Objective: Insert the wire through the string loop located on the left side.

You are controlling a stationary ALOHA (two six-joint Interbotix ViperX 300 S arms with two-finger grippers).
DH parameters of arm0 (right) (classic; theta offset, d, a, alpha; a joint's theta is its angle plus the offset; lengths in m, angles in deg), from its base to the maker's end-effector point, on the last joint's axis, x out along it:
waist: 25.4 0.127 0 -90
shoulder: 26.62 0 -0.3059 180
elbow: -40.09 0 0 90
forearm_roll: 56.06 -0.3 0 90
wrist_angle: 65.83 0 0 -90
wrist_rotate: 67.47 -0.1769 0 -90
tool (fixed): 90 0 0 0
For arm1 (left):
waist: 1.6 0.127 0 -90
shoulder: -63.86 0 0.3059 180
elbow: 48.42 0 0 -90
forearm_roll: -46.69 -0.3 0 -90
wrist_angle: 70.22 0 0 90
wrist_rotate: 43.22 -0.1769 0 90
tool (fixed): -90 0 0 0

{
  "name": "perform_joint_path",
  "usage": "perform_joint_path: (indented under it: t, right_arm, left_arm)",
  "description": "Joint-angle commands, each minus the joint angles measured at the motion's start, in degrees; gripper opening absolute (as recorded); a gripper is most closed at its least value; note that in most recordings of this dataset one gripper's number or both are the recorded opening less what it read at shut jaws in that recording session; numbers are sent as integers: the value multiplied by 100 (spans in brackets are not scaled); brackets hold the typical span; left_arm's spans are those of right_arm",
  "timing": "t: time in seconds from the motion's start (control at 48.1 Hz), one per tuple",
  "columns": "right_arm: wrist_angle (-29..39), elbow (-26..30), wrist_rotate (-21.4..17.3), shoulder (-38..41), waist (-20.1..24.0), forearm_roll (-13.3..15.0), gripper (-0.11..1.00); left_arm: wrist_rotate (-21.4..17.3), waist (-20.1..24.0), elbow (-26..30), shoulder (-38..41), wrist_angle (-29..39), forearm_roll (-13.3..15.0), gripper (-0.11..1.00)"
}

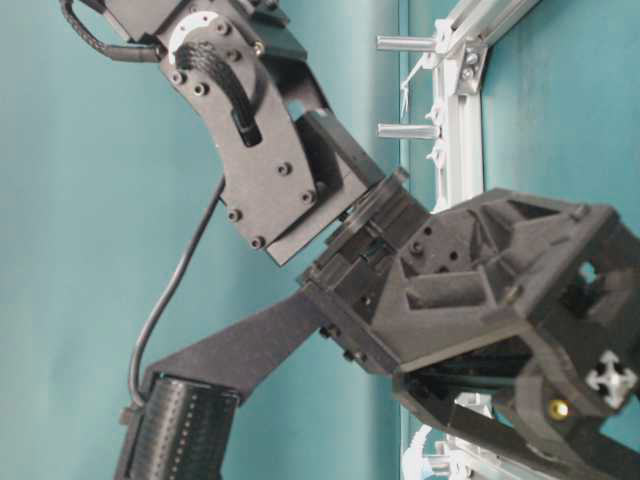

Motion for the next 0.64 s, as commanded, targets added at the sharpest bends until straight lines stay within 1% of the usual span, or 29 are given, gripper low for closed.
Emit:
perform_joint_path:
  t: [0.0,0.104,0.25,0.374,0.499,0.624]
  right_arm:
    - [-44,53,0,-325,26,9,89]
    - [-70,53,0,-387,26,53,89]
    - [-158,26,9,-501,18,220,89]
    - [-185,0,0,-615,0,343,89]
    - [-264,-26,0,-756,-18,378,89]
    - [-510,-141,0,-896,-18,369,89]
  left_arm:
    - [-26,0,149,-53,-18,-70,83]
    - [-44,35,237,-149,-18,-79,83]
    - [-229,88,299,-308,-18,-79,83]
    - [-281,193,281,-483,-18,-79,82]
    - [-290,316,272,-677,-18,-70,82]
    - [-299,431,246,-870,-18,-79,82]
